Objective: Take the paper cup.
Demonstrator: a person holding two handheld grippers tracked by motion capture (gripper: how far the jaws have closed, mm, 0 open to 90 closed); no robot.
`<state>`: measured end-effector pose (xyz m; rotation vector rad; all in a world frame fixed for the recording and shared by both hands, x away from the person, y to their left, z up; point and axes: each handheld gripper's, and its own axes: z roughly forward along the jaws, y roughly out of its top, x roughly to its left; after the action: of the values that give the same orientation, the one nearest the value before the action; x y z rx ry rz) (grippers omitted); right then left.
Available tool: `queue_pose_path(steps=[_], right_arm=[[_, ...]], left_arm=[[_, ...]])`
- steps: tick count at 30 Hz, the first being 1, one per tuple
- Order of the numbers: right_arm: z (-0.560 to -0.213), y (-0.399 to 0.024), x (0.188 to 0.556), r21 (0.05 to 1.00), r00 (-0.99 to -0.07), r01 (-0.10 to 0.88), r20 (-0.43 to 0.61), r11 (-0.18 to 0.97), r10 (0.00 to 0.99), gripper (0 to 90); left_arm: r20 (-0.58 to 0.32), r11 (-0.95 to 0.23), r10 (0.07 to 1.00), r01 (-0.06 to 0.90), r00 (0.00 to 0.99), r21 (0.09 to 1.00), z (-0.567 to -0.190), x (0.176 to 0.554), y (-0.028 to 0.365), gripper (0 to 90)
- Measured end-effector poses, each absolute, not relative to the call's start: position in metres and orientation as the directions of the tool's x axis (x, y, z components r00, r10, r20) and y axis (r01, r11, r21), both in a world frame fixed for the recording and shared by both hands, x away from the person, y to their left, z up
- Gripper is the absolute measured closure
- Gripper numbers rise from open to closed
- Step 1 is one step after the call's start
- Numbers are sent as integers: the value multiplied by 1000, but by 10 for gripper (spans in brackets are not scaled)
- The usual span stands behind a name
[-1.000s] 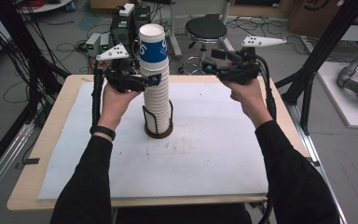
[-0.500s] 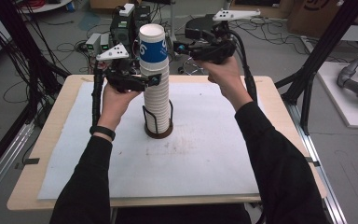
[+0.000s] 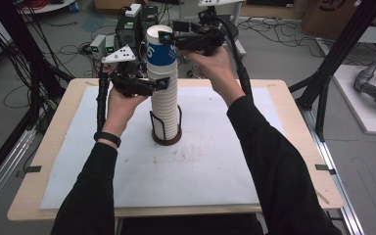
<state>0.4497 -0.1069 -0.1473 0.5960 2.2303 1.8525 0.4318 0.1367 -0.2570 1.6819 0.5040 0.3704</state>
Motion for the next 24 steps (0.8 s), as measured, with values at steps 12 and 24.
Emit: queue_pose_path(steps=[12,24], right_arm=[[-148,-89,449,962,-904,172,68,212,422,297],[-136,-92,440,980,-908,88,6,177,419,305]], left_arm=[[-39,-125,521,121,853,985,-257,433,137,122],[-36,-130,520,120,853,984,-257,432,137,122]])
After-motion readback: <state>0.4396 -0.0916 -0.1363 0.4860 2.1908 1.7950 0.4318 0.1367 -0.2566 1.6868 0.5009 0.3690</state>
